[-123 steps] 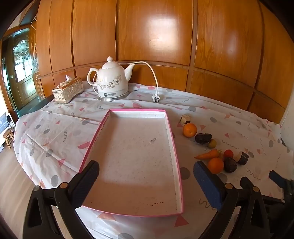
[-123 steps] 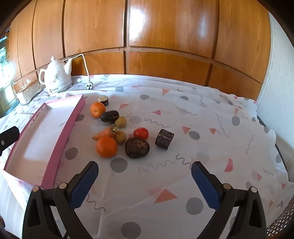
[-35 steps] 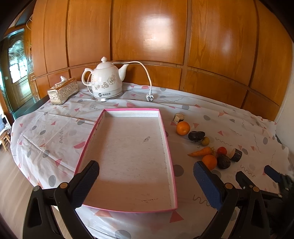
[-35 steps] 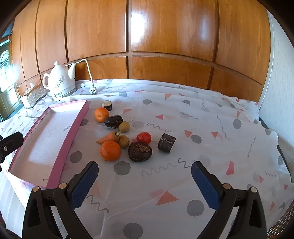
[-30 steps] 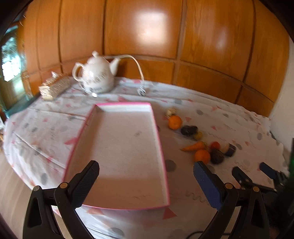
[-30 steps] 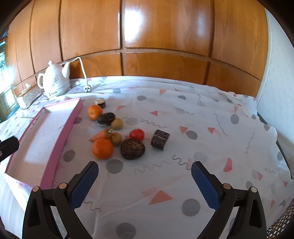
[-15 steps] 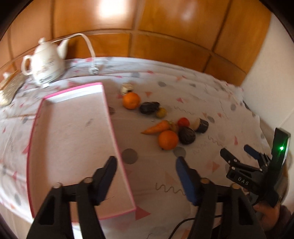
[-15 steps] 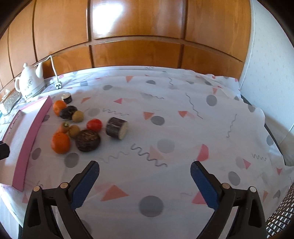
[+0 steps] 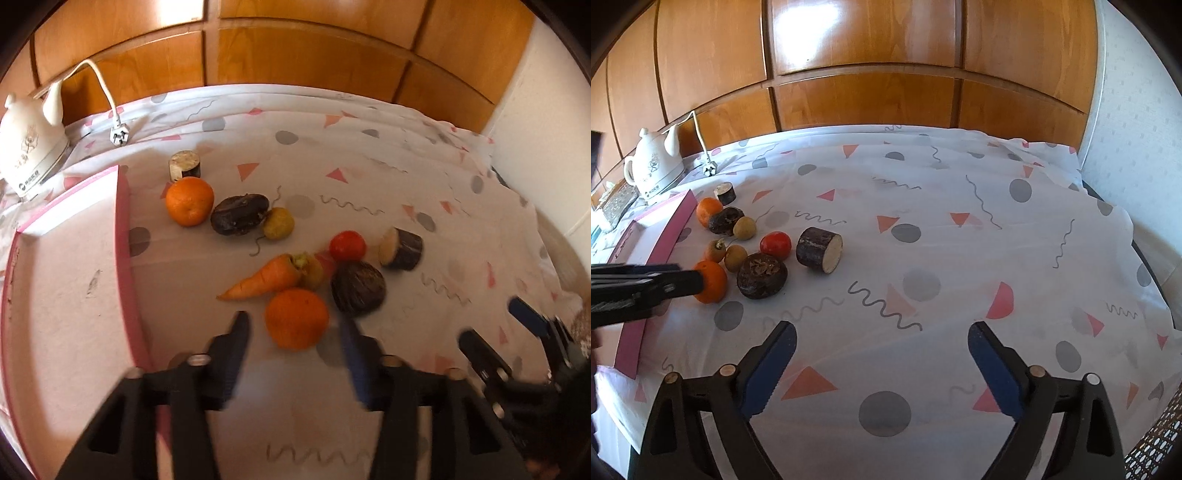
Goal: Organize fruits
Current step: 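Reach the left tool to the orange and close its fingers on it, then carry the orange with the left tool into the tray and release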
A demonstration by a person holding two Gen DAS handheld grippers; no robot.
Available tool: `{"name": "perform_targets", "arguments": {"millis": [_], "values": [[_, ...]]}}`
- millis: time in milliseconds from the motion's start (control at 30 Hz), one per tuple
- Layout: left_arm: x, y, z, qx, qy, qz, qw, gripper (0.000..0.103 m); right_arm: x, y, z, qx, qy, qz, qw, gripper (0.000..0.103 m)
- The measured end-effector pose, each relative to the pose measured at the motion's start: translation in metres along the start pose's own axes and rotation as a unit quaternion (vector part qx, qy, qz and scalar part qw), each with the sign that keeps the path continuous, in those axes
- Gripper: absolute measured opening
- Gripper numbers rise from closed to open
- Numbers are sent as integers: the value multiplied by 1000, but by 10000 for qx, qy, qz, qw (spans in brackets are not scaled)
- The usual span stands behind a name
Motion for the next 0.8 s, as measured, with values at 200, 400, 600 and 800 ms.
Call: {"name": "perform_targets", "arguments": {"millis": [200, 400, 600, 800], "values": [[7, 3, -8, -221, -43, -258, 9994, 39, 6, -1, -3, -12, 135, 77, 9999, 82], [-24, 3, -21, -166, -329, -238, 9990, 39, 9, 6, -4, -9, 256, 291, 9992, 72], [-55, 6, -36, -176, -599, -192, 9979, 39, 11, 22, -8, -58, 483, 651, 9967, 47], [-93, 13, -38, -348, -1047, -308, 9934, 39, 9, 34, 1, -44, 547, 921, 9942, 39]]}}
Point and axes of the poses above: each gripper's, at about its wrist camera, not at the fingertips, and x roughly the way its jaws point, y to its left, z to its top, the point moved 9 cm from there along x, roughly the way its jaws point, and after that the axes turned 12 degrees about -z, right-handed, at the moved point
